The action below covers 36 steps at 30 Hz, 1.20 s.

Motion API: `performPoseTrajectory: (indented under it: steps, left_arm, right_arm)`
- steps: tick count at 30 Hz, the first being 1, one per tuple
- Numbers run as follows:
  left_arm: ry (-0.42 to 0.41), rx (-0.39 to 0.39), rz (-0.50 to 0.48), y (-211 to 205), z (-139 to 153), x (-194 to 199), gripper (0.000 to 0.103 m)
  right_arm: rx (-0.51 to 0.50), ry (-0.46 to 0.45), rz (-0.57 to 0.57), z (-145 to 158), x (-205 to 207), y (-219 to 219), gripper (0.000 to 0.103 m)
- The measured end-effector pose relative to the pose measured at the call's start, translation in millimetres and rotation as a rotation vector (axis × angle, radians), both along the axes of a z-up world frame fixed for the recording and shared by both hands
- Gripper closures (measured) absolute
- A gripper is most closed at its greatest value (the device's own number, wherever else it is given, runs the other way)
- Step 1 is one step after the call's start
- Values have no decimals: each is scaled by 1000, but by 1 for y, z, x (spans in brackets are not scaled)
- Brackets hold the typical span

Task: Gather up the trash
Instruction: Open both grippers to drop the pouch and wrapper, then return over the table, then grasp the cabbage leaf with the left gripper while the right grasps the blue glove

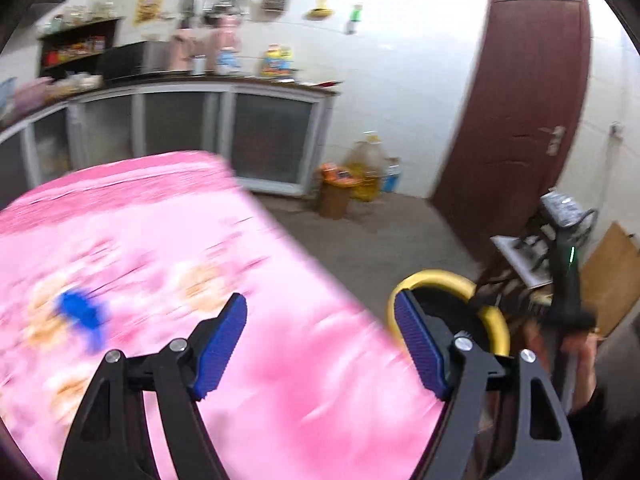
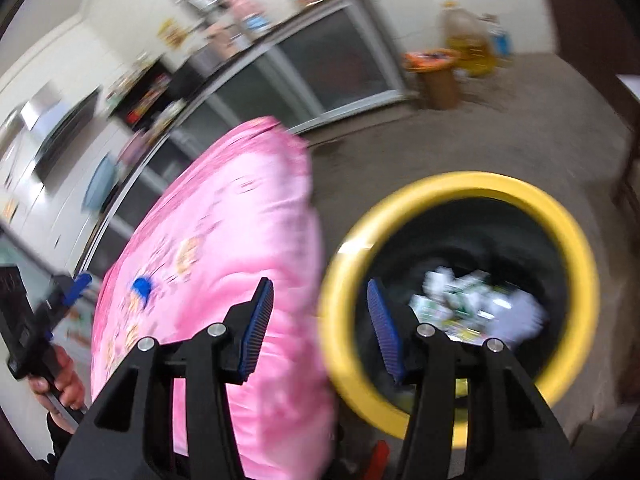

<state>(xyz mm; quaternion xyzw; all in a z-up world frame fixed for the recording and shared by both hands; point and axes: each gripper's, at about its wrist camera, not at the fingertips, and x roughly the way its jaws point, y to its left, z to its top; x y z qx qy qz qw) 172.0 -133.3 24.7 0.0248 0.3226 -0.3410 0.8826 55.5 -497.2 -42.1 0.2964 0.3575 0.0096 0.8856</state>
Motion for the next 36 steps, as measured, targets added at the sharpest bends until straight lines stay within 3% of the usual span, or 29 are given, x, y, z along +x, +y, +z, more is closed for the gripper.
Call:
performPoseTrajectory:
  steps: [3, 8, 13, 24, 30, 36]
  left_arm:
    - [-20, 76, 85, 60, -12, -16, 30]
    - [16, 155, 186, 134, -44, -33, 30]
    - [68, 126, 275, 169, -70, -33, 30]
    - [144, 66, 272, 167, -98, -17, 30]
    - [157, 60, 278, 166, -101, -8, 30]
    - [183, 61, 282, 167, -107, 1, 30]
  right_arm:
    - [-46, -17, 134, 12, 40, 48, 55]
    - [-130, -24, 362, 26, 101, 140, 55]
    - [-224, -22, 534, 30, 146, 228, 55]
    - [-411, -10, 724, 13, 231, 360, 55]
    - [-488, 6, 768, -5, 262, 405, 55]
    - [-523, 34, 769, -21, 281, 422, 55]
